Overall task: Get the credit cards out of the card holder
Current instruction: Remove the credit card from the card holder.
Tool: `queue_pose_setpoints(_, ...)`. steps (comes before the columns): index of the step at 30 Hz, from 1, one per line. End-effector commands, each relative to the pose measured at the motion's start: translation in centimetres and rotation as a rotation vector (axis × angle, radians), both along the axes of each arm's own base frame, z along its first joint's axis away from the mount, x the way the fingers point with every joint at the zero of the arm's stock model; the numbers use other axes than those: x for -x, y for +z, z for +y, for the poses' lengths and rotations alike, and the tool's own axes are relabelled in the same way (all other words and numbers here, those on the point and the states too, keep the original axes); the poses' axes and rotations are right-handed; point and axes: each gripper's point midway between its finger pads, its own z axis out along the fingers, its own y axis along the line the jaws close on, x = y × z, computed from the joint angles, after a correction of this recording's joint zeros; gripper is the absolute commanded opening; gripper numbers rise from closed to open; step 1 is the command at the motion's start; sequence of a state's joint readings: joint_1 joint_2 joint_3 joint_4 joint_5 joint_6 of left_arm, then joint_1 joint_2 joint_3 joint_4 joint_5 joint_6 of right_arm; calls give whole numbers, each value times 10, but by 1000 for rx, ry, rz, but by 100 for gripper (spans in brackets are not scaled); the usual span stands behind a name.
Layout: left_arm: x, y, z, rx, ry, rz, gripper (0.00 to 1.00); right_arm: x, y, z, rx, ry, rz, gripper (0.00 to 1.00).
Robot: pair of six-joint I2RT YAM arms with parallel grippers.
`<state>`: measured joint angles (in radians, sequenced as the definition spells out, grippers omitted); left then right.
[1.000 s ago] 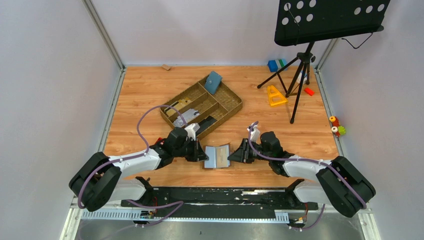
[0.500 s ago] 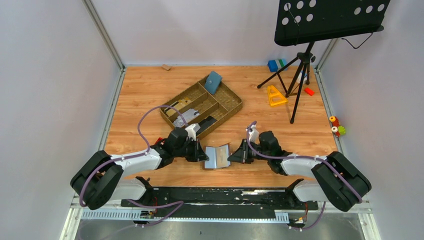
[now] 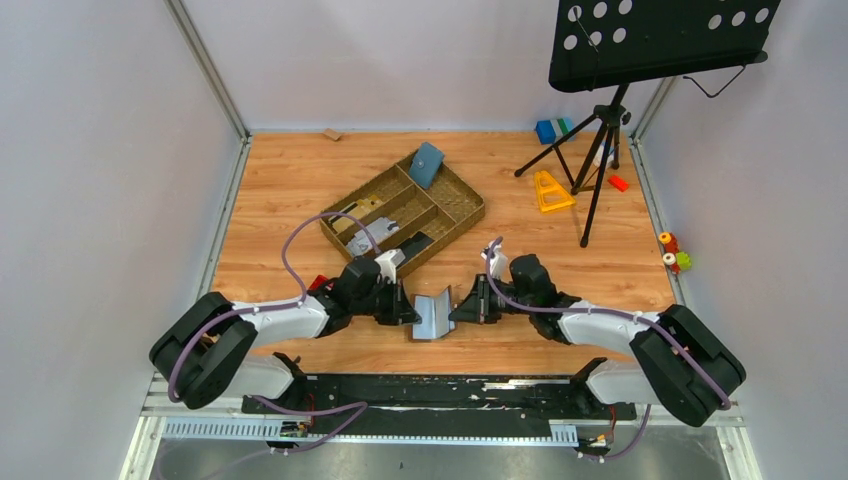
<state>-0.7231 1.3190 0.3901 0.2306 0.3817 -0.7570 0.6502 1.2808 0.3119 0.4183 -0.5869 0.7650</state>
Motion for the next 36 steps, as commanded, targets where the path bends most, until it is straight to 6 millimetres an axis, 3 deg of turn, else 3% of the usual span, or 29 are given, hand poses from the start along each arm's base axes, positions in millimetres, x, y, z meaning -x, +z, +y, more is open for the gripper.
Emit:
queue_pose_setpoints(1,-4,15,-16,51,-26,-43,0,-12,5,1,76,-1,-59,0)
queue_pose_setpoints(10,-3,21,-19,38,-27,-61,0,-11,1,-5,115,-13,-37,26)
queue_pose_setpoints(17,-1,21,-20,34,-29,-61,0,-10,12,-3,63,-30,-57,32)
queue_pose_setpoints(21,-2,24,-20,31,-27,-67,0,-10,13,-4,68,-34,-56,40)
queue_pose_setpoints(23,-2,24,-19,25,-24,-69,0,-9,15,-5,57,-41,-63,41)
queue_pose_setpoints(31,-1,24,-20,26,-26,-67,0,-6,22,-1,7,-26,-72,24)
queue_pose_setpoints(36,-1,27,-21,32,-27,-71,0,-6,14,-2,36,-22,-54,23)
